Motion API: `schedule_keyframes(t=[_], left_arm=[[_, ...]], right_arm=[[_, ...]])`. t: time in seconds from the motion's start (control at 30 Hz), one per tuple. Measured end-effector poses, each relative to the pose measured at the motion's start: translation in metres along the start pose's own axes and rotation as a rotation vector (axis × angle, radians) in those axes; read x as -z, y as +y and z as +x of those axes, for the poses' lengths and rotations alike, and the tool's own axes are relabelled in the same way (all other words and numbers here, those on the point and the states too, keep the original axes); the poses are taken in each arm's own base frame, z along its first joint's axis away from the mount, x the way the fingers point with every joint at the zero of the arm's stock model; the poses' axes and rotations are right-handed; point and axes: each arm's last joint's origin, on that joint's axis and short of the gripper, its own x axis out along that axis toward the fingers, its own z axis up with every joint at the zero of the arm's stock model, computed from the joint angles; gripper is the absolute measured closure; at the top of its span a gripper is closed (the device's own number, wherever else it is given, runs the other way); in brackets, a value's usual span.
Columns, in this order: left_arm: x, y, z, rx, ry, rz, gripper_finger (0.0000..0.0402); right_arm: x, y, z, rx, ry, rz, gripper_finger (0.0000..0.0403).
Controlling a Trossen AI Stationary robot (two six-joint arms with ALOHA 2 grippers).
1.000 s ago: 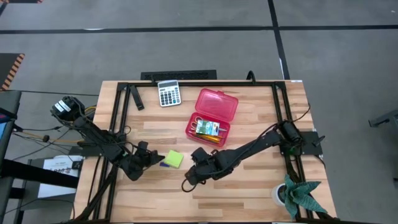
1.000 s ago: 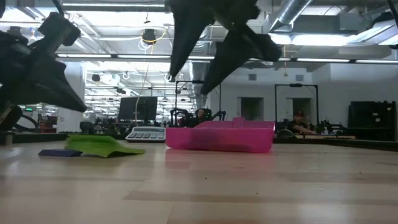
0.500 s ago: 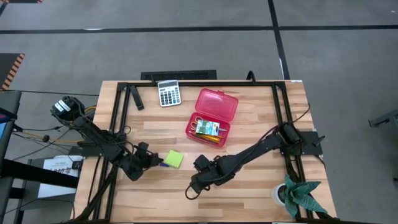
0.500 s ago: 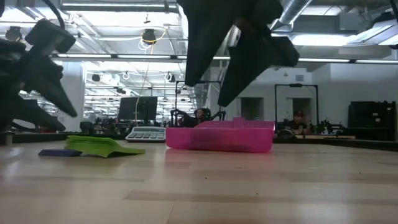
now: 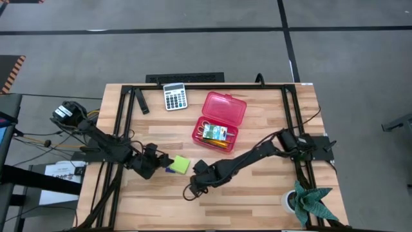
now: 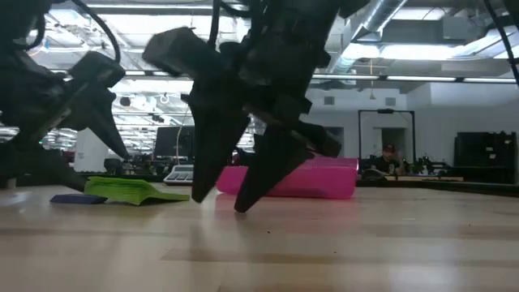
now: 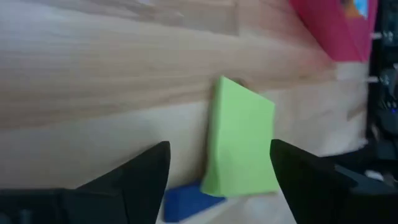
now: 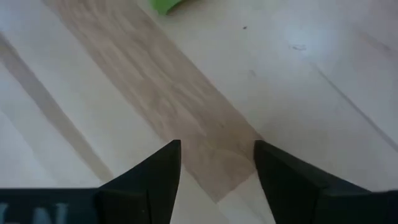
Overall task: Pack school essentials
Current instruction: Put the sticky note into the supply box
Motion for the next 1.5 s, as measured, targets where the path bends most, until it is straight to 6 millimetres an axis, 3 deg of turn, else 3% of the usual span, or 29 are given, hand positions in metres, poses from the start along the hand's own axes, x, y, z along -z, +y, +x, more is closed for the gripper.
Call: schedule_keyframes(t=[0.57, 0.97, 1.5], left_arm=[[-0.008, -0.009, 0.006, 0.016, 0.053, 0.064, 0.0168], [-0.006, -0.008, 0.006, -0.006, 0.1, 0.06, 0.0168], [-0.006, -0.006, 0.006, -0.032, 0.132, 0.08, 0.0168]], right_arm=[[-0.053, -0.023, 0.015, 0.006, -0.111, -0.004, 0.017], [-0.057, -0.02, 0.026, -0.034, -0.166, -0.007, 0.0171], [-0.079, -0.018, 0.028, -0.148, -0.258, 0.037, 0.0171]])
